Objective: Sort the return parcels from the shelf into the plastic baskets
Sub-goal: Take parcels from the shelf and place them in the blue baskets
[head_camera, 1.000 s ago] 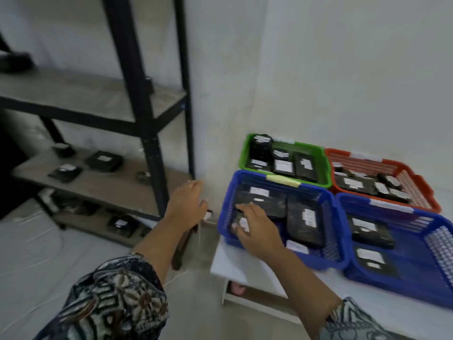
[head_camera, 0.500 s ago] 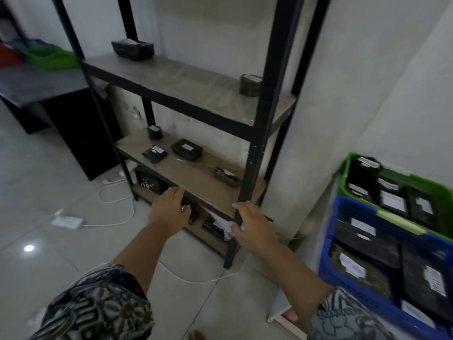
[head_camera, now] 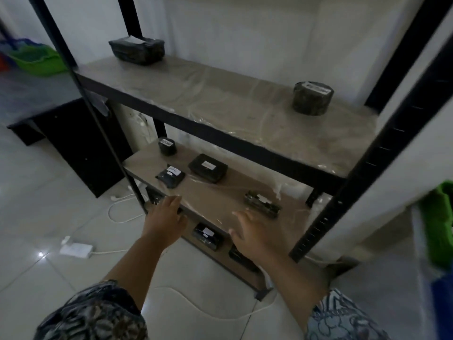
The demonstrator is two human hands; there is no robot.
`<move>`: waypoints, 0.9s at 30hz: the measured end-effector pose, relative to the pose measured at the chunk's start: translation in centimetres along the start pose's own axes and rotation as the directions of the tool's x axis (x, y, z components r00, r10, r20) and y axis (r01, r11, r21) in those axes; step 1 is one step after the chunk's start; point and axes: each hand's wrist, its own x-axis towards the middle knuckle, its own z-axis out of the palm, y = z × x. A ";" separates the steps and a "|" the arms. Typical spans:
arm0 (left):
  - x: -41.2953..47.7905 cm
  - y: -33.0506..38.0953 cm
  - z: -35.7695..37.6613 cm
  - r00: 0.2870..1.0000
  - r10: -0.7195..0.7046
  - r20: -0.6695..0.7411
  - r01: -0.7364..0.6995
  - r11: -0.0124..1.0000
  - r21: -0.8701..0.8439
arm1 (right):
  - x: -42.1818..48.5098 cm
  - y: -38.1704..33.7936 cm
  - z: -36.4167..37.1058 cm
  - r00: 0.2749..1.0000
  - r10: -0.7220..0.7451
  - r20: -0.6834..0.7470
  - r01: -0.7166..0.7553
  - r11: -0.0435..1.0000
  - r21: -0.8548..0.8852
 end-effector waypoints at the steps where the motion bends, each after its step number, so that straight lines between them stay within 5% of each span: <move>1: 1.1 -0.5 0.3 1.000 0.020 0.019 -0.020 1.000 0.012 | 1.0 -0.1 0.3 1.000 0.021 -0.003 -0.021 1.000 0.001; 7: 8.4 -2.5 3.2 0.973 0.197 0.123 -0.197 0.980 -0.016 | 6.5 2.2 3.7 0.970 0.240 -0.040 -0.238 0.970 0.041; 15: 15.1 -1.7 11.7 0.877 0.416 0.239 -0.408 0.909 -0.085 | 11.6 9.6 7.6 0.819 0.545 -0.179 -0.539 0.838 0.087; 20: 18.9 -1.5 18.8 0.840 0.499 0.211 -0.495 0.866 -0.078 | 14.8 15.5 10.0 0.758 0.588 -0.281 -0.610 0.792 0.013; 27: 21.7 -3.7 26.6 0.851 0.505 0.143 -0.502 0.863 -0.059 | 17.1 21.0 12.3 0.803 0.538 -0.258 -0.571 0.818 -0.071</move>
